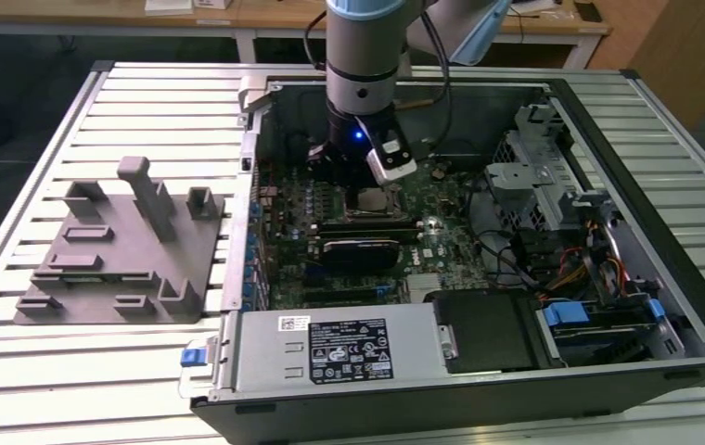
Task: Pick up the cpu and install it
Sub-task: 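Close the cpu cover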
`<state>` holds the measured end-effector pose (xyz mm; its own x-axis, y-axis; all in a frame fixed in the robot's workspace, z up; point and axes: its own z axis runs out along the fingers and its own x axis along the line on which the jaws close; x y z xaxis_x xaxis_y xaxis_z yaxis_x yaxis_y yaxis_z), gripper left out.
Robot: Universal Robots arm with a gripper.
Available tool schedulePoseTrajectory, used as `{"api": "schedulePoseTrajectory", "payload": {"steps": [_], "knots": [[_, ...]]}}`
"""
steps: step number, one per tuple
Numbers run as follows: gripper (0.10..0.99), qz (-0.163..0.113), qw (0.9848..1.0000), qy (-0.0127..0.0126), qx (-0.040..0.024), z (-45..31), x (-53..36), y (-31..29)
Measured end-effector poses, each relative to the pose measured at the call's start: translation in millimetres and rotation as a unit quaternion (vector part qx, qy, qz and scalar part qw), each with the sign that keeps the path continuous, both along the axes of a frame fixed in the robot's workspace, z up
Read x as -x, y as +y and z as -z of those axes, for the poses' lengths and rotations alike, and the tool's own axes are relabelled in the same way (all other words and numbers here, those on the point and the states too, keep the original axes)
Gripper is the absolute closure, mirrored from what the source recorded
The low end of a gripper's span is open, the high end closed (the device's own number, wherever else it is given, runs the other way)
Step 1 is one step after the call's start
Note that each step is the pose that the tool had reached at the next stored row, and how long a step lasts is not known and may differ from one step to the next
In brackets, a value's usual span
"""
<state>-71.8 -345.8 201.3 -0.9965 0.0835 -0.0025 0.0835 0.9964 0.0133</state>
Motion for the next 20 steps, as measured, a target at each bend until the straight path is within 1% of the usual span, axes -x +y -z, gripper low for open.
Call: {"api": "schedulePoseTrajectory", "payload": {"steps": [9,20], "knots": [[0.98,0.0,1.0,0.0001,0.0001,2.0,0.0,0.0],[0.98,0.0,1.0,0.0001,0.0001,2.0,-7.4,0.0]]}}
